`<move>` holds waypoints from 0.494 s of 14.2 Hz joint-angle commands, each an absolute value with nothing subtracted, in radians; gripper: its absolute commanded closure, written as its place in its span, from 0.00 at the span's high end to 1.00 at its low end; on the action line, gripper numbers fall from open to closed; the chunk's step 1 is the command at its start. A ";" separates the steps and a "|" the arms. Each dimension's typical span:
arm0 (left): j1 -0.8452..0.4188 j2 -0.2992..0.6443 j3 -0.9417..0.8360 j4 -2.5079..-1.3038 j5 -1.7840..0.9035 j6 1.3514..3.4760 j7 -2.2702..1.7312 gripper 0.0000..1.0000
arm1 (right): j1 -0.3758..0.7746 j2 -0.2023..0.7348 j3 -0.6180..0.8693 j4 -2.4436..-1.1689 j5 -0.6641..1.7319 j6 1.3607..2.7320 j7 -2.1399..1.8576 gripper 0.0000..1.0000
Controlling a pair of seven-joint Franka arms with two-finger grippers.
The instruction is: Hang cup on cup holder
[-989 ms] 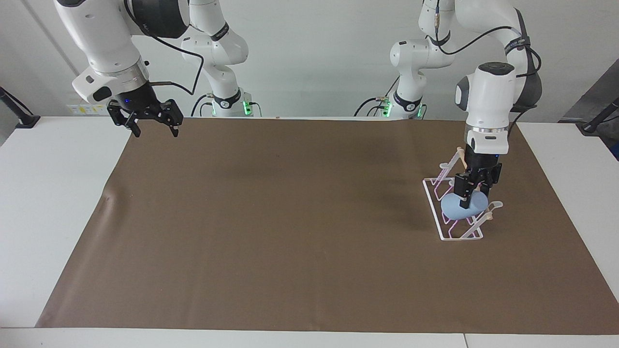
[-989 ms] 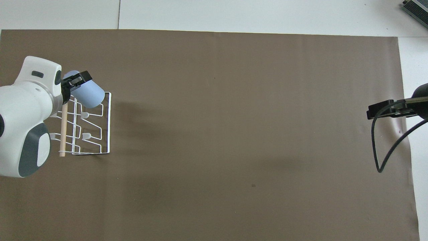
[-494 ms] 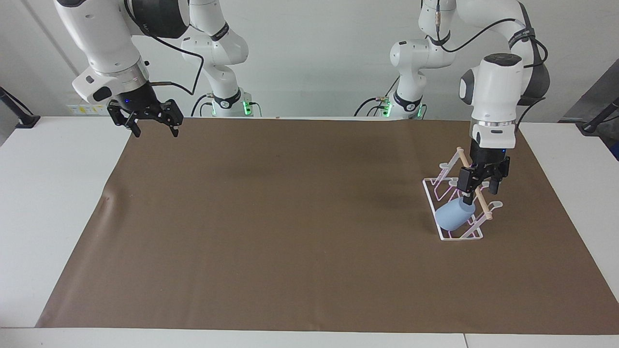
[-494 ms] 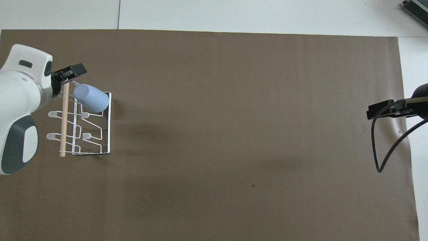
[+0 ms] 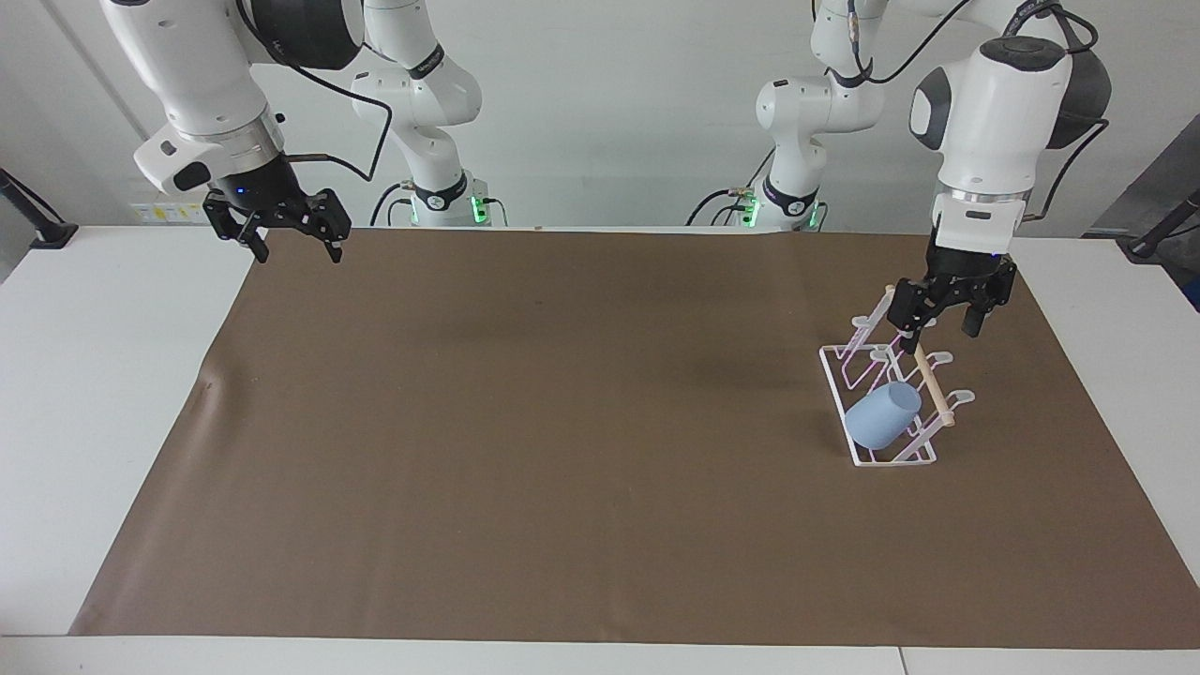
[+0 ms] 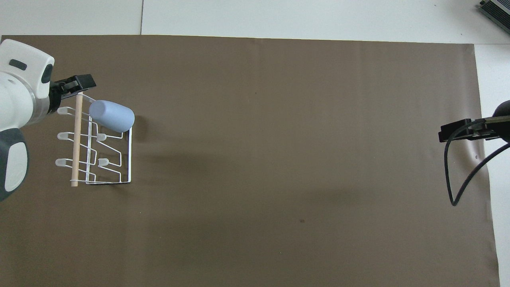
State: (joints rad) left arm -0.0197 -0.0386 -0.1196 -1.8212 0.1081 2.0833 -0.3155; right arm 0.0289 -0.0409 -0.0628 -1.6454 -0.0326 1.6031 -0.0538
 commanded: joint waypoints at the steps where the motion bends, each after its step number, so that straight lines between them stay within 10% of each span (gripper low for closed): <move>1: -0.014 -0.037 -0.114 -1.744 0.074 1.938 -0.172 1.00 | 0.018 -0.064 -0.057 -1.671 -0.031 1.605 -0.037 1.00; 7: -0.008 -0.071 -0.104 -1.727 0.071 1.780 0.009 1.00 | 0.028 -0.064 -0.055 -1.671 -0.031 1.605 -0.037 1.00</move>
State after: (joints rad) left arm -0.0175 -0.0521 -0.1046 -1.7221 0.0861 1.8303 -0.0576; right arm 0.0318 -0.0422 -0.0617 -1.6470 -0.0326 1.6031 -0.0538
